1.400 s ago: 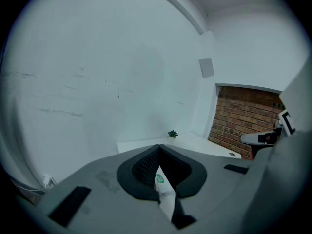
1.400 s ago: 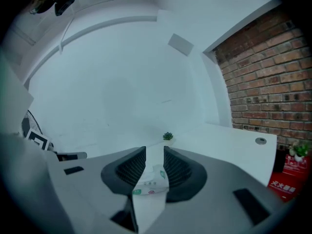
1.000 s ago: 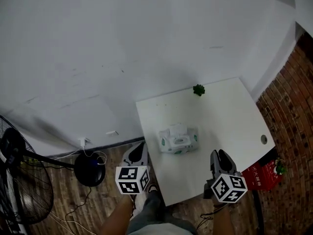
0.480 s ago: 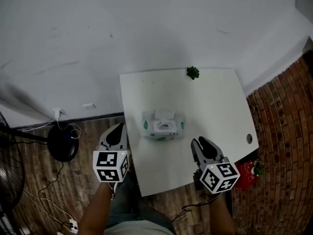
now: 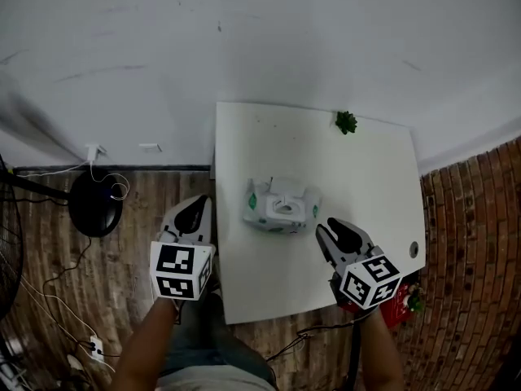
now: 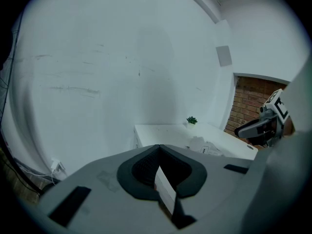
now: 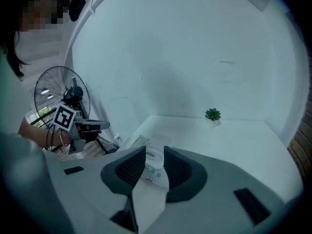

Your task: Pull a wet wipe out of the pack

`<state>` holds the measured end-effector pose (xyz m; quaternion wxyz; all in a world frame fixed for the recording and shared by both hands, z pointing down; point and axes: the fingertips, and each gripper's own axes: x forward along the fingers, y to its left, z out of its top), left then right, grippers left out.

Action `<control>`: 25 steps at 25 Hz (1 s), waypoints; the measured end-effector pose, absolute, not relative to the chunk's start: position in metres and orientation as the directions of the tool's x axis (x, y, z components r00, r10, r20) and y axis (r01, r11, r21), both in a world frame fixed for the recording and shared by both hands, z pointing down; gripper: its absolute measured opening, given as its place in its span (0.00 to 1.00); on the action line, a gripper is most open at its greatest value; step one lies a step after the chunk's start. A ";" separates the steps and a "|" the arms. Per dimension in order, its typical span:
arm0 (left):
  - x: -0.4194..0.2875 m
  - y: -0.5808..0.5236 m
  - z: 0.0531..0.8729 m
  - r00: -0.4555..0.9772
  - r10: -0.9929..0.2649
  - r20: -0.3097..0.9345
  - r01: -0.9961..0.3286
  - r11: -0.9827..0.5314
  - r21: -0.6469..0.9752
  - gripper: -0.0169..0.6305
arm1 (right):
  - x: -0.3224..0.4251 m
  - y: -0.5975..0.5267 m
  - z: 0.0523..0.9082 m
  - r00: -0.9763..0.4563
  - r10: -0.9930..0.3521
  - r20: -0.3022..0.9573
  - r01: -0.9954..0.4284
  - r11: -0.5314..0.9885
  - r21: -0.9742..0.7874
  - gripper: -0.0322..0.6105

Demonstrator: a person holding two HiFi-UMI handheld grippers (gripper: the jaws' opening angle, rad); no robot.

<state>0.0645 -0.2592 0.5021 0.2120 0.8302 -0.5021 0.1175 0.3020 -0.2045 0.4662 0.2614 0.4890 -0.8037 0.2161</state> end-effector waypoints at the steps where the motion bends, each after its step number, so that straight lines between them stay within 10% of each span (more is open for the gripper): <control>1: 0.063 -0.259 0.504 0.465 -0.784 0.412 -0.885 -0.402 0.235 0.03 | 0.300 -0.207 0.470 -0.398 -0.652 0.646 -0.884 0.460 -0.081 0.23; 25: 0.045 -0.267 0.527 0.441 -0.756 0.483 -0.897 -0.382 0.221 0.03 | 0.275 -0.240 0.531 -0.547 -0.301 0.781 -0.645 0.746 -0.163 0.23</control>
